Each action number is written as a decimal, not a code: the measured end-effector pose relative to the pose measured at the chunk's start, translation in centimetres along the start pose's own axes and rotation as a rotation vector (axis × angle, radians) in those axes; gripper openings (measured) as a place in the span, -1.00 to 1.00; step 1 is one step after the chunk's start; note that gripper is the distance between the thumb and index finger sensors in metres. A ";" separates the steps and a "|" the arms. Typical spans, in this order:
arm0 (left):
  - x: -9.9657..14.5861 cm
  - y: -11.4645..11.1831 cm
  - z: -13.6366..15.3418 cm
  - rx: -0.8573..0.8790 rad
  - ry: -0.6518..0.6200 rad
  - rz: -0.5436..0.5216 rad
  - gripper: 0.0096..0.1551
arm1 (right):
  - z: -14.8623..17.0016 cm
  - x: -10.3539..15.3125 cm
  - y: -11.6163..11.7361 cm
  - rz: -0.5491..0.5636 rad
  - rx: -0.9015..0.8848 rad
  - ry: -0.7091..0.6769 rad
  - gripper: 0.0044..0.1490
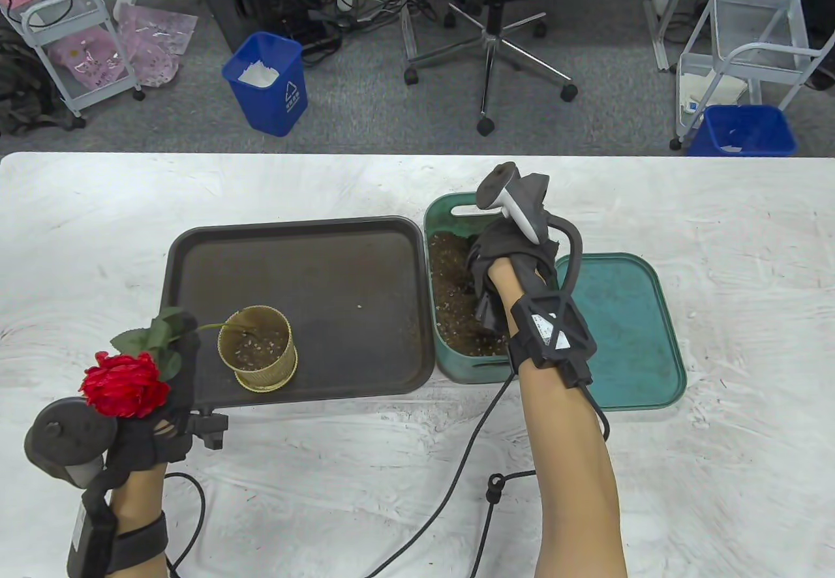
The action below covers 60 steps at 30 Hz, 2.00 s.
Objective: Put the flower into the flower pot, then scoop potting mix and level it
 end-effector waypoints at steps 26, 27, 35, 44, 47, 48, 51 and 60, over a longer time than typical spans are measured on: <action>0.1 -1.1 -1.1 0.017 -0.061 0.039 -0.54 | 5.5 2.0 0.5 -0.358 -0.612 -0.025 -0.33; 0.2 -1.2 -1.2 0.017 -0.067 0.042 -0.54 | 5.8 2.3 0.2 -0.344 -0.624 -0.021 -0.33; 0.4 -1.6 -1.7 0.024 -0.086 0.056 -0.54 | 7.8 5.1 -1.3 -0.268 -0.785 -0.038 -0.33; 0.5 -2.2 -2.4 0.035 -0.110 0.079 -0.53 | 8.6 8.2 -2.3 -0.243 -0.859 -0.119 -0.33; 0.6 -2.4 -2.6 0.032 -0.120 0.086 -0.54 | 7.7 9.6 -2.5 -0.240 -0.830 -0.169 -0.33; 0.7 -2.4 -2.6 0.031 -0.122 0.087 -0.53 | 7.4 10.0 -2.4 -0.251 -0.826 -0.188 -0.33; 0.7 -2.5 -2.8 0.022 -0.131 0.087 -0.54 | 5.7 11.4 -1.5 -0.302 -0.819 -0.250 -0.33; 0.7 -2.3 -2.7 0.024 -0.125 0.082 -0.53 | 0.0 13.9 4.2 -0.474 -0.744 -0.376 -0.33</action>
Point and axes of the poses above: the tracker on the back of each hand, its own z axis roughly to the little-finger side, its own x axis roughly from the fingertips to the wrist, y = z × x, the point moved 2 cm from there along -x, roughly from the wrist to the fingertips, and after that the axes turned 12 degrees about -x, right-handed, at the moved point
